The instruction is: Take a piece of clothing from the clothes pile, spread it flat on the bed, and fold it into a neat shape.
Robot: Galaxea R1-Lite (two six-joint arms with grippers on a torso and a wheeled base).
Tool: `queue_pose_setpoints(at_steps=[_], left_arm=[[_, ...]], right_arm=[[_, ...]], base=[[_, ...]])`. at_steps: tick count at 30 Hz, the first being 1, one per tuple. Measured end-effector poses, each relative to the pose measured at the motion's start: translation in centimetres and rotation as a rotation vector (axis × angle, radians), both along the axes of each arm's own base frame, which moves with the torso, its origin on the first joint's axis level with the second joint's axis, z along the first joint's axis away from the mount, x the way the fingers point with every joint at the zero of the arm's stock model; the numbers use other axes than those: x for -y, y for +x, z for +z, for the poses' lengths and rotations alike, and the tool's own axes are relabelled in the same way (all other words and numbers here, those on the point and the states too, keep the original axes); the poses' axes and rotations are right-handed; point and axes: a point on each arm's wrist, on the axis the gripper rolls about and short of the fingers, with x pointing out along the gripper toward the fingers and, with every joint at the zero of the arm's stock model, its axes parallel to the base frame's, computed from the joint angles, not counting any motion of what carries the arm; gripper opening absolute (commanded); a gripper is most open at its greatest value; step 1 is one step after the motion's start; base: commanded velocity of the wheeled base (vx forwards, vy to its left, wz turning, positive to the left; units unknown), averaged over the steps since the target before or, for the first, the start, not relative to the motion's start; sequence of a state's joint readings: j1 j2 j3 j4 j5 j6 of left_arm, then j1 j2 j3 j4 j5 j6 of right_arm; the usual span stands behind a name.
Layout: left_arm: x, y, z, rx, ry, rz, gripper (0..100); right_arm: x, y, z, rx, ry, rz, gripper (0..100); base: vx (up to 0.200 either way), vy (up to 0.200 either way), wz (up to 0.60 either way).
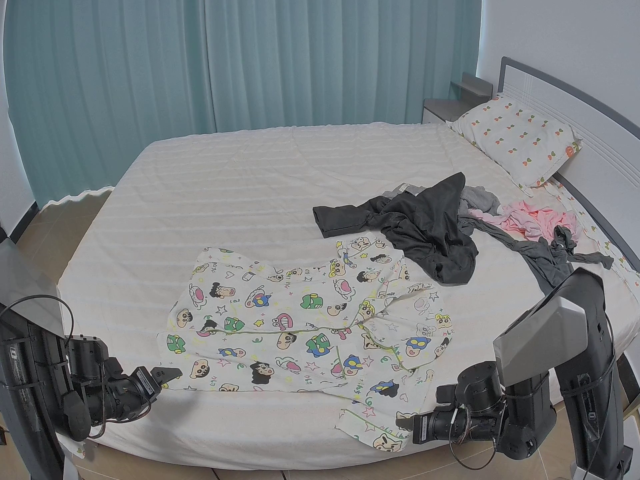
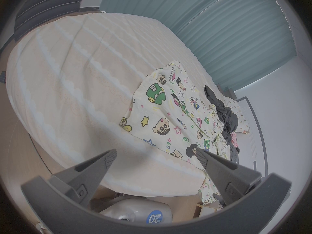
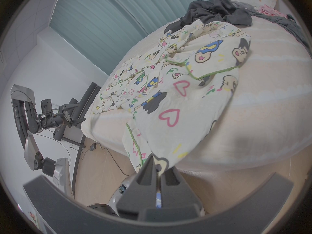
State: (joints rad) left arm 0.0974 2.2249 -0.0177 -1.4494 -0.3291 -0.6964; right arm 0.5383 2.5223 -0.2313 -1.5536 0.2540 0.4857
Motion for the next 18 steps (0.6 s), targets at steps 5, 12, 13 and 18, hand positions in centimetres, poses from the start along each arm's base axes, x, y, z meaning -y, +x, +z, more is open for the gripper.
queue_pose_setpoints(at_steps=[5, 12, 13, 18], left_arm=[[0.0, 0.0, 0.1, 0.008, 0.014, -0.006, 100], [0.0, 0.0, 0.2, 0.02, 0.055, -0.028, 100], [0.0, 0.0, 0.2, 0.021, 0.059, -0.032, 100], [-0.1, 0.1, 0.1, 0.036, 0.097, -0.048, 100]], right_arm=[[0.9, -0.3, 0.1, -0.008, -0.025, -0.006, 0], [2.4, -1.1, 0.1, -0.018, -0.082, 0.01, 0], [2.5, -1.1, 0.1, -0.021, -0.085, 0.008, 0], [2.5, -1.1, 0.0, -0.022, -0.088, 0.01, 0]], base=[[0.0, 0.0, 0.0], [0.0, 0.0, 0.0], [0.0, 0.0, 0.0], [0.0, 0.0, 0.0]])
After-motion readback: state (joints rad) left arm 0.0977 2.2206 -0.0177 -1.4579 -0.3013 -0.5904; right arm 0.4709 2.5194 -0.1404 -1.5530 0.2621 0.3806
